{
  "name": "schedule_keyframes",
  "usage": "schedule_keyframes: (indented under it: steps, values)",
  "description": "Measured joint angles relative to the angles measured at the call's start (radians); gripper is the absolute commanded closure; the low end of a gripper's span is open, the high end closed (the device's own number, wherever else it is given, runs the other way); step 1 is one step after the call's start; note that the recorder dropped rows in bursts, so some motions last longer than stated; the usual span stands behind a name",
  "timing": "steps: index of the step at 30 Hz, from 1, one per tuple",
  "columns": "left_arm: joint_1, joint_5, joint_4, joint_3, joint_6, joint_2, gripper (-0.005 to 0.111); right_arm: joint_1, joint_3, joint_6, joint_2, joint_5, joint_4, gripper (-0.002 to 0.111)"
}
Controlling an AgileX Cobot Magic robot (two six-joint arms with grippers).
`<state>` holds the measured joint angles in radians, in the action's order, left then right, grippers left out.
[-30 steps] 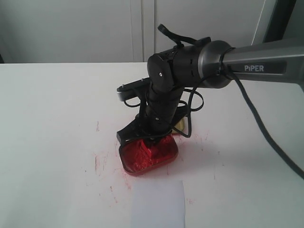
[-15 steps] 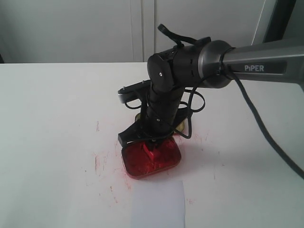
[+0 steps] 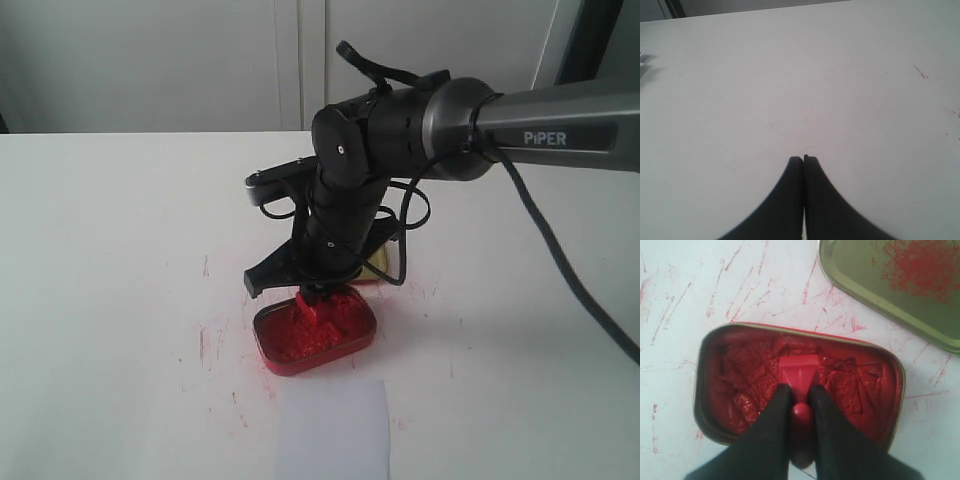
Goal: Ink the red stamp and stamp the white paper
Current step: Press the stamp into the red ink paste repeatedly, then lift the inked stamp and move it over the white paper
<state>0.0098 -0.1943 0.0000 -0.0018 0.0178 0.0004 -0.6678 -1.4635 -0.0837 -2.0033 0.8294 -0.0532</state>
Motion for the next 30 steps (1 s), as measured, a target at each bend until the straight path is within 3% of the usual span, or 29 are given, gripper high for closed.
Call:
schedule_keyframes:
  steps: [16, 30]
  values:
    - [0.000, 0.000, 0.000, 0.000, 0.000, 0.000, 0.107, 0.000, 0.013, 0.000, 0.114, 0.086, 0.000, 0.108]
    - [0.000, 0.000, 0.000, 0.000, 0.000, 0.000, 0.107, -0.171, 0.355, -0.021, 0.276, -0.063, 0.000, 0.108]
